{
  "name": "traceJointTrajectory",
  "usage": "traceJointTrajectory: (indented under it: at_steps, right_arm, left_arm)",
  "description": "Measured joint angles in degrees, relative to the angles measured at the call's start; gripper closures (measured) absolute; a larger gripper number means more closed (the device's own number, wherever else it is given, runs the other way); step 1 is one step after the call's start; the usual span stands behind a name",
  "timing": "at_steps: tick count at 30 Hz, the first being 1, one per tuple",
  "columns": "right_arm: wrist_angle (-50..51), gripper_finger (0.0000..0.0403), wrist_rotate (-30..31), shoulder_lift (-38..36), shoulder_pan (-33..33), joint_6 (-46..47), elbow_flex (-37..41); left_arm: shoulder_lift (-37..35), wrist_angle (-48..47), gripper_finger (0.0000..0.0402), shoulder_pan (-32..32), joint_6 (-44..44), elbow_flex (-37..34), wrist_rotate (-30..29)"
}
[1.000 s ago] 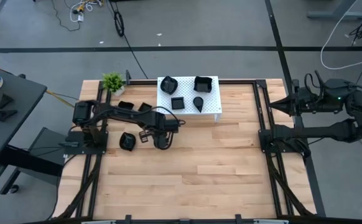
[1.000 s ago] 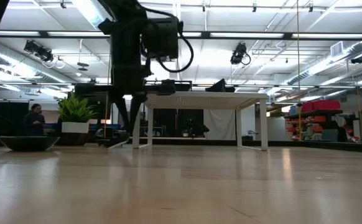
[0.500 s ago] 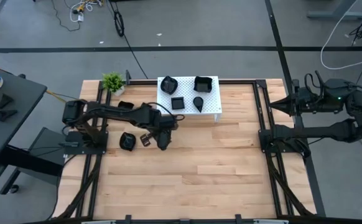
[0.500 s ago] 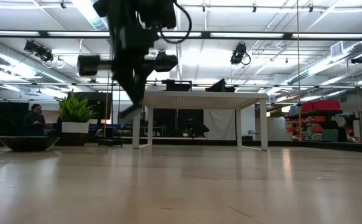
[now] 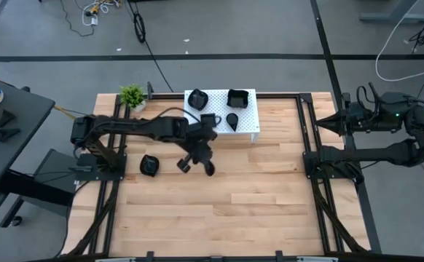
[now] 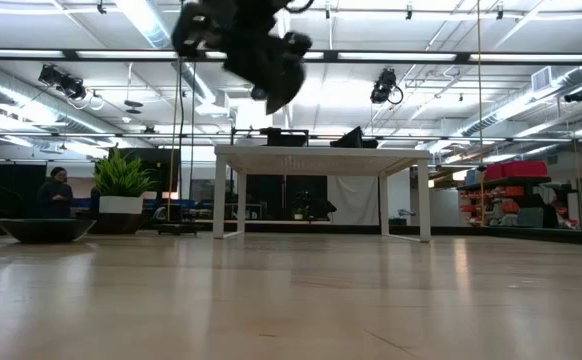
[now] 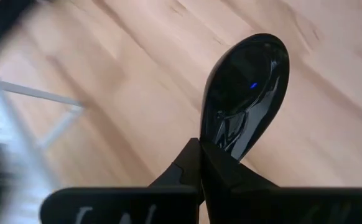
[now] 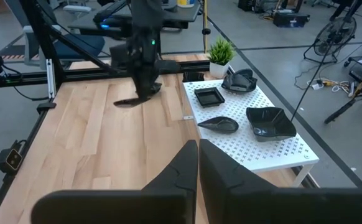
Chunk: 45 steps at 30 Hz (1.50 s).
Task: Pick & Place Mini shaped plates
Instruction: Stack the drop-shaped plate on top of the drop-shaped plate on the shelf
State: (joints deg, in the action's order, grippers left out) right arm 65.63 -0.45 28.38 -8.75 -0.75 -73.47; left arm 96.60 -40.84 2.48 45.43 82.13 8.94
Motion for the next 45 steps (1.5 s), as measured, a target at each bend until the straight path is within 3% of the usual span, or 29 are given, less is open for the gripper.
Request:
traceJointTrajectory:
  at_steps: [8,17,26,37,45]
  right_arm:
    - [0.0,0.0383,0.0,0.0,0.0,0.0,0.0]
    - [0.0,0.0383,0.0,0.0,0.0,0.0,0.0]
    - [0.0,0.0383,0.0,0.0,0.0,0.0,0.0]
    - [0.0,0.0383,0.0,0.0,0.0,0.0,0.0]
    - [0.0,0.0383,0.0,0.0,0.0,0.0,0.0]
  left_arm:
    - [0.0,5.4,0.0397,2.4,-8.4,7.4,2.5]
    - [0.0,11.8,0.0398,6.8,-24.8,13.1,4.4]
    - [0.0,17.9,0.0399,9.9,-41.9,14.3,4.5]
    - [0.1,20.3,0.04,13.9,-69.3,14.3,4.2]
    - [1.4,27.9,0.04,14.9,-85.9,14.3,5.5]
